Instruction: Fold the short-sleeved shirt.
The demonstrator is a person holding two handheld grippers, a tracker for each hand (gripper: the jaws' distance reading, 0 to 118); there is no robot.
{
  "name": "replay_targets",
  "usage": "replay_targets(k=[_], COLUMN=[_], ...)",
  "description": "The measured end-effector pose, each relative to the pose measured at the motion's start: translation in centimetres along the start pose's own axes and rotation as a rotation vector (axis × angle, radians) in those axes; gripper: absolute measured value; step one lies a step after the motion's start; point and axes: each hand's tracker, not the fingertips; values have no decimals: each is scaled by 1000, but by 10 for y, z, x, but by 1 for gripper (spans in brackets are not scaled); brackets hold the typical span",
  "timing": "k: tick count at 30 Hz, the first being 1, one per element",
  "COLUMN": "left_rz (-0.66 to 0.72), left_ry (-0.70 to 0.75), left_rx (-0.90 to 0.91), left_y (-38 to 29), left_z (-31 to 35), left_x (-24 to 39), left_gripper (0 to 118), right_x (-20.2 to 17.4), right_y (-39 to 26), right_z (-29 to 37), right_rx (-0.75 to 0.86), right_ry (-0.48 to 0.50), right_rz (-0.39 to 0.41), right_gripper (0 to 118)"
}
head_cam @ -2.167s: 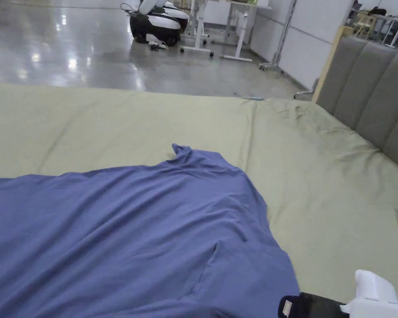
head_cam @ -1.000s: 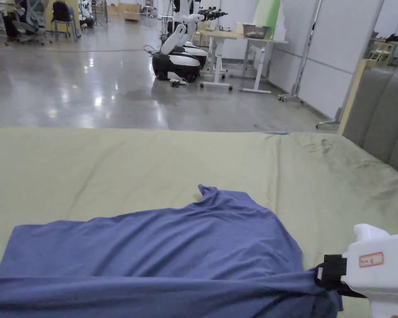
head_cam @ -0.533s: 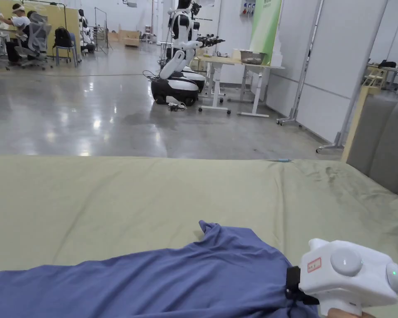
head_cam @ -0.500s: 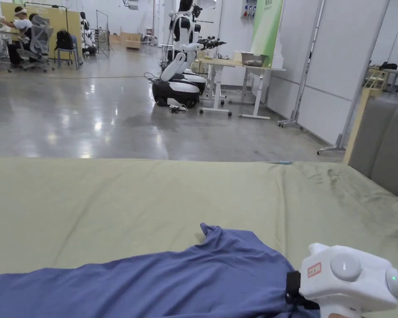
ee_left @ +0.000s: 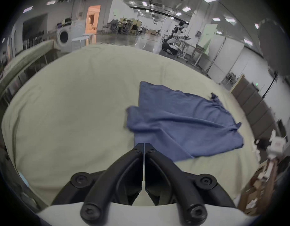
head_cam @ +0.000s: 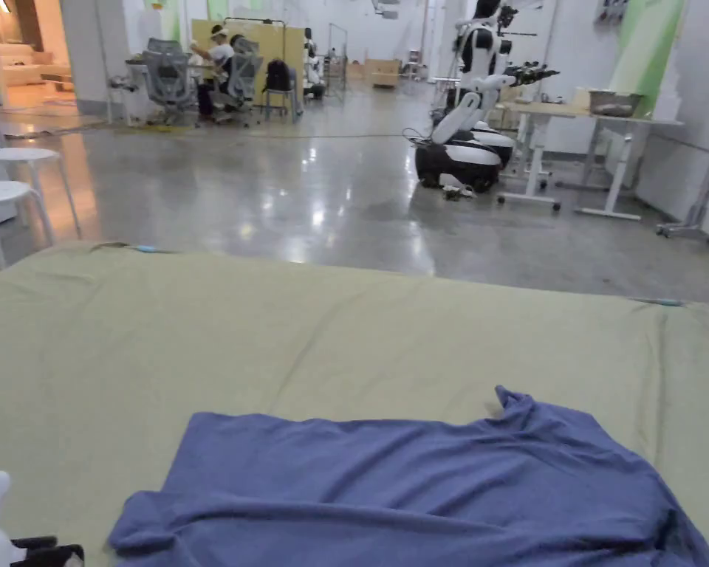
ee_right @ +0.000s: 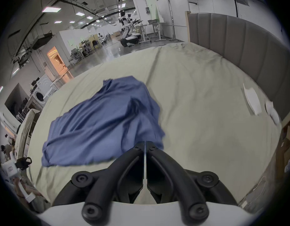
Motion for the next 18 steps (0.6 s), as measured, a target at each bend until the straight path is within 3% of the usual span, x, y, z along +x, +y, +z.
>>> replay_targets(k=[1,4,6,9,11,13,16,18], left_rz=[3,-40,-26,36,96,154,192,137], left_ry=[3,50,37,-43,-64,-91,-148,-105], left_rx=[3,30,36,65,87,64,-72,-130], left_y=[-7,-20,-18,-8,-3,2,8,7], left_z=[8,20,21,1,-19,-44,-76,-91], left_x=[0,-2,-6,-15,-19,-22,-23,-19], left_gripper=[1,1,1,4,39,102,105,104], right_x=[-6,-7,-11,-15,-16,-18,-25,-29], right_y=[-16,-44,-57,-66,-68,-67,-64,-61], right_z=[10,26,30,31,31,30,36,41], right_rx=[-3,-30,-58,-82,-99,-109,-105,-93], right_ry=[30,43,41,76,130,149,128,118], right_rz=[-36,-26,18,-3,-64,-87,-58,-34], right_gripper=[4,4,4,4,4,4,4,4])
